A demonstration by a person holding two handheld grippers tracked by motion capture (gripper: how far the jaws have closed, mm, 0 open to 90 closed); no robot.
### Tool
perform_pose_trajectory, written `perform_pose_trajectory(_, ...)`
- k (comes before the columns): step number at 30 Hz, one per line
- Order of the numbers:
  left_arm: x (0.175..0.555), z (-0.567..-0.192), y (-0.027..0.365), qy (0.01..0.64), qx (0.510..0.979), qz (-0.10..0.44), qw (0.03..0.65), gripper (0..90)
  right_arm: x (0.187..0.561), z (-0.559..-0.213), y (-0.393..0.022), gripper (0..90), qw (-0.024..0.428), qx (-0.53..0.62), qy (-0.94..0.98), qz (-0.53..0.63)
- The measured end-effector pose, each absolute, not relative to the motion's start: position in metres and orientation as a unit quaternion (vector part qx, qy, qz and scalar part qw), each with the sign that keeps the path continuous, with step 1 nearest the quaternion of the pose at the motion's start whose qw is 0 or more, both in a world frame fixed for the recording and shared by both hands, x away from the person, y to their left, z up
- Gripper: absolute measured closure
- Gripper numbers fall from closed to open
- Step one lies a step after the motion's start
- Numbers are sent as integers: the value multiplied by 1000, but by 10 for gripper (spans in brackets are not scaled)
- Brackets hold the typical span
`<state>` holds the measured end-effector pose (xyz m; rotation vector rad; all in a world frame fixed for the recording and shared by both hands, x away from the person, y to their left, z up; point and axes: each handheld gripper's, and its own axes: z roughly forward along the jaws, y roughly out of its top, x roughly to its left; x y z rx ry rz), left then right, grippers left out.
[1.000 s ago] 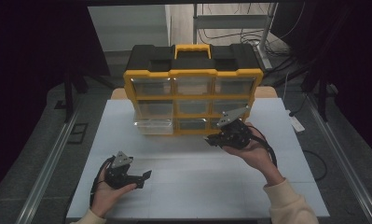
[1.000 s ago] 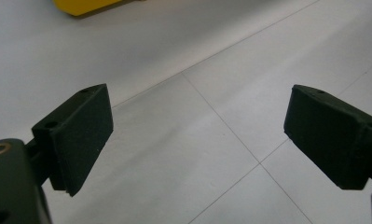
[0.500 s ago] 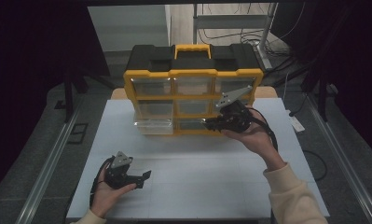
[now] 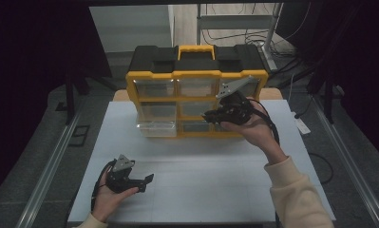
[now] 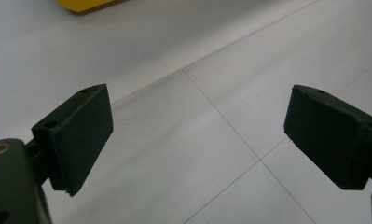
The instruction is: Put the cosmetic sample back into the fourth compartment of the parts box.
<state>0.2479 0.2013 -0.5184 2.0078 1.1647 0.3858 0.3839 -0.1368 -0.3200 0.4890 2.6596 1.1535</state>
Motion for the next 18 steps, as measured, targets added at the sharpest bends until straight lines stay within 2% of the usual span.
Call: perform_pose_trajectory(18, 247, -518, 202, 458, 787, 152, 384, 88, 395, -320, -115, 819, 96, 158, 898, 398)
